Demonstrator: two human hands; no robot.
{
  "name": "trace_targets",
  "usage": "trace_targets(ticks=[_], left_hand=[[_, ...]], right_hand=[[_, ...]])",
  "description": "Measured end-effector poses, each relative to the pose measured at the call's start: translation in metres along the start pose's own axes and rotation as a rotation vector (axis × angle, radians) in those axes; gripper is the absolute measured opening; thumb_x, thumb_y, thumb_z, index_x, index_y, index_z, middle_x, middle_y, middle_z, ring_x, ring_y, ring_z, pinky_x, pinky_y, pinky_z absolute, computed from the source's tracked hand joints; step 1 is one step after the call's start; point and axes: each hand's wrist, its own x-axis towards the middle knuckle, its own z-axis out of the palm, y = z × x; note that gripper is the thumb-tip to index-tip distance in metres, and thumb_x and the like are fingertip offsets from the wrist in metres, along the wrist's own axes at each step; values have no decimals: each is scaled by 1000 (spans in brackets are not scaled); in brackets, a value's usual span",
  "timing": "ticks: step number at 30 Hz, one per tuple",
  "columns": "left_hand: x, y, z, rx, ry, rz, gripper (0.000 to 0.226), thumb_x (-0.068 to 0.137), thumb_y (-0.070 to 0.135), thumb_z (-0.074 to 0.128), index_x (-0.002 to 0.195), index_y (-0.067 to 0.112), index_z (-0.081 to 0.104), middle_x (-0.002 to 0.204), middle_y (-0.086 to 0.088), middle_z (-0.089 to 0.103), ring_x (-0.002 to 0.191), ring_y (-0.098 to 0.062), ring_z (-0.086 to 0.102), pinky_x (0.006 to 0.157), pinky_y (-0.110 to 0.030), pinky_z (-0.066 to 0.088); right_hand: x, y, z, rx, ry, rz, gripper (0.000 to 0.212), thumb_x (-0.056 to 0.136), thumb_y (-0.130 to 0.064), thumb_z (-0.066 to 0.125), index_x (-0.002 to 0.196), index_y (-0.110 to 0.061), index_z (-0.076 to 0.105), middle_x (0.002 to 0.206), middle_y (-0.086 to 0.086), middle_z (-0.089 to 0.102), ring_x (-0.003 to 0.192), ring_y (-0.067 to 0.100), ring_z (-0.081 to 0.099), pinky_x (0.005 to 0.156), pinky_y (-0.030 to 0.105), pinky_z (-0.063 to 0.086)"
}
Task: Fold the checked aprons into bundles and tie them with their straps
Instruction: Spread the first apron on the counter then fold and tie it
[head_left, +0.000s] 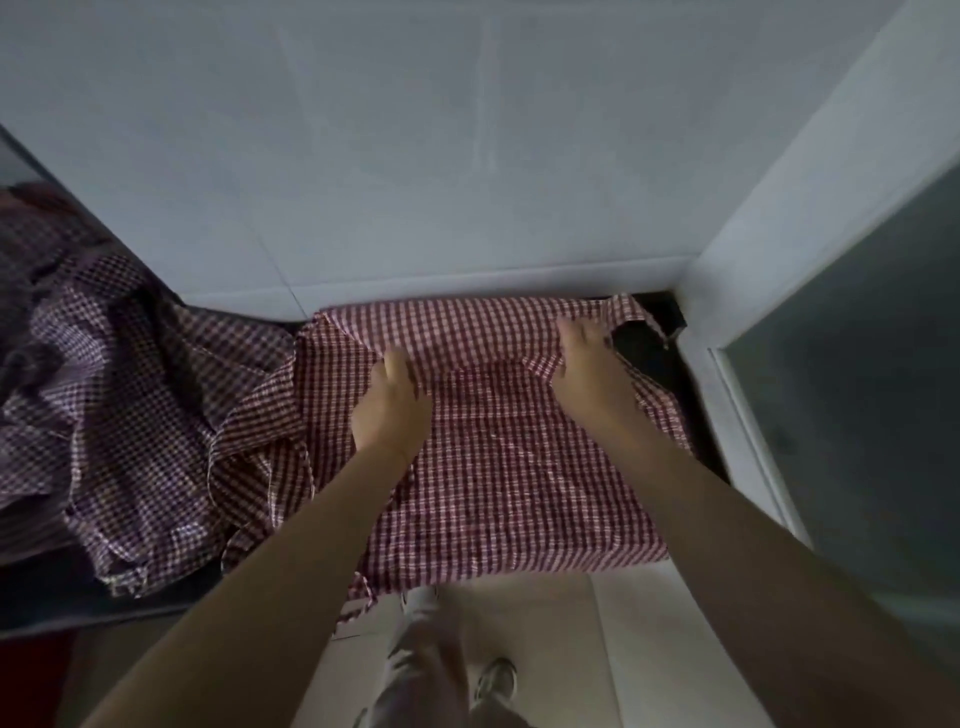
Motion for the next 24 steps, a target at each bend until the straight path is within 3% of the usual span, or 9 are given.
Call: trace_targets(ticks=[3, 5, 7, 12, 16, 18, 20, 22, 24], left_hand=[[-17, -16, 18, 316, -215, -119, 76, 83, 49, 70, 139, 19, 28, 142, -13, 36, 123, -33, 44, 88, -46, 47], [-22, -28, 27, 409, -433, -161, 103, 74, 66, 72, 151, 29, 14, 157, -15, 16, 140, -41, 25, 104, -57, 37], [-23, -39, 36, 410, -561, -152, 116, 74, 68, 70, 155, 35, -4, 163, -12, -6, 147, -45, 6, 111, -60, 30], [-15, -53, 46, 374, -542, -57, 114, 80, 65, 67, 154, 39, -15, 163, -5, -22, 149, -42, -11, 114, -59, 26], [-3, -48, 42, 299, -579, -53, 108, 82, 65, 63, 155, 38, -11, 163, -6, -19, 149, -43, -11, 114, -60, 21], [2, -40, 37, 222, -512, -114, 89, 87, 62, 58, 156, 32, 10, 164, -13, 1, 147, -45, 6, 113, -56, 26], [5, -31, 32, 137, -248, -156, 55, 92, 50, 54, 138, 21, 47, 146, -16, 37, 132, -37, 36, 105, -48, 40], [12, -19, 26, -109, -71, -252, 30, 95, 37, 52, 102, 12, 66, 114, -12, 61, 98, -25, 56, 79, -37, 52], [25, -4, 20, -616, -143, -553, 34, 98, 28, 48, 78, 5, 64, 80, -11, 67, 63, -19, 57, 55, -29, 50]], right_hand=[[-27, -2, 27, -120, -231, -105, 62, 92, -28, 64, 147, -23, 36, 151, 8, 36, 128, 30, 49, 101, 45, 47], [-40, -4, 46, -212, -497, -73, 89, 82, -51, 72, 153, -31, 23, 160, 8, 22, 141, 36, 33, 112, 53, 35], [-48, -3, 60, -282, -705, 8, 108, 76, -59, 76, 156, -36, 7, 165, 6, 4, 148, 40, 16, 115, 60, 23], [-49, 16, 84, -350, -664, 72, 107, 85, -46, 73, 156, -40, -6, 165, -2, -17, 151, 38, -5, 118, 59, 17], [-36, 21, 82, -265, -606, 50, 98, 87, -41, 72, 158, -35, 4, 166, -2, -6, 151, 36, 2, 118, 56, 20], [-31, 18, 80, -67, -511, 94, 74, 89, -36, 68, 152, -25, 30, 160, 5, 26, 143, 33, 30, 115, 49, 32], [-23, 13, 74, 357, -363, 313, 38, 91, -29, 66, 125, -15, 57, 126, 8, 61, 107, 20, 60, 95, 34, 51], [-9, 7, 62, 824, -260, 660, 21, 93, -23, 66, 111, -15, 60, 115, 8, 66, 92, 14, 61, 80, 26, 53], [6, 9, 53, 1225, -177, 932, 29, 95, -14, 64, 123, -7, 60, 122, 9, 61, 106, 20, 61, 90, 32, 54]])
